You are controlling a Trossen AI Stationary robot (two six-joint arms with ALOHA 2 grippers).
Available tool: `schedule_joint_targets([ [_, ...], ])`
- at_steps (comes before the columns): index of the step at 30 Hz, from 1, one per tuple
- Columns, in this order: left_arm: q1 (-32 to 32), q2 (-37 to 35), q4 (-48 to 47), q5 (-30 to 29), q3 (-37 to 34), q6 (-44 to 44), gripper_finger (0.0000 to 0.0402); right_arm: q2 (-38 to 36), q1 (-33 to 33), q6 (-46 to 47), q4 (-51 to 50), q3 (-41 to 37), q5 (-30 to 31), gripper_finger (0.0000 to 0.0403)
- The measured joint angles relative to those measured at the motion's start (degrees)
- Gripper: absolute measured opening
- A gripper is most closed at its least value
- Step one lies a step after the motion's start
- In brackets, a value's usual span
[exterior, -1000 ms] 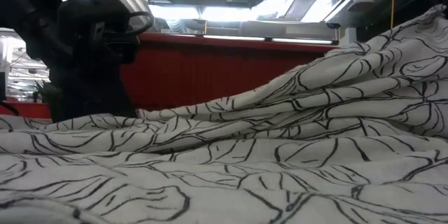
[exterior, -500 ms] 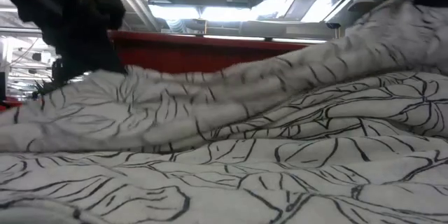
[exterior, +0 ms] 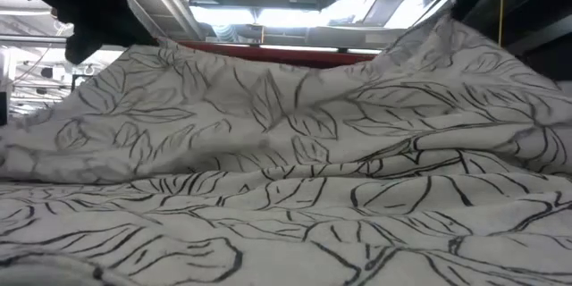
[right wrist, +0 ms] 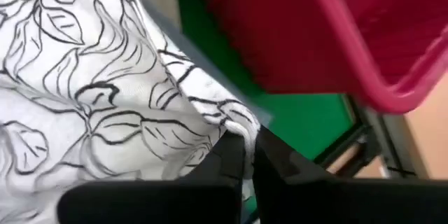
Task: Fold laundry
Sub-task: Fold the patterned white shirt
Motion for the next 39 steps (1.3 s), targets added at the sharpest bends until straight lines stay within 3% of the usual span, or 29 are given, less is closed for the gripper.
schedule_joint_targets([
  [10,0.8,2.0,-2.7,-5.0,0.0,4.3,0.0,0.0,-10.5,-6.3,0.0,0.0,3.4,0.0012],
  [21,5.6,5.0,-2.6,-10.4,0.0,8.2,0.0,0.0,-15.5,-7.9,0.0,0.0,6.0,0.0012],
  [32,5.6,5.1,-2.3,-7.7,0.0,8.3,0.0,0.0,-16.4,-12.4,0.0,0.0,1.9,0.0012],
  [39,4.8,5.1,-2.3,-7.3,0.0,8.3,0.0,0.0,-16.4,-13.8,0.0,0.0,2.4,0.0012],
])
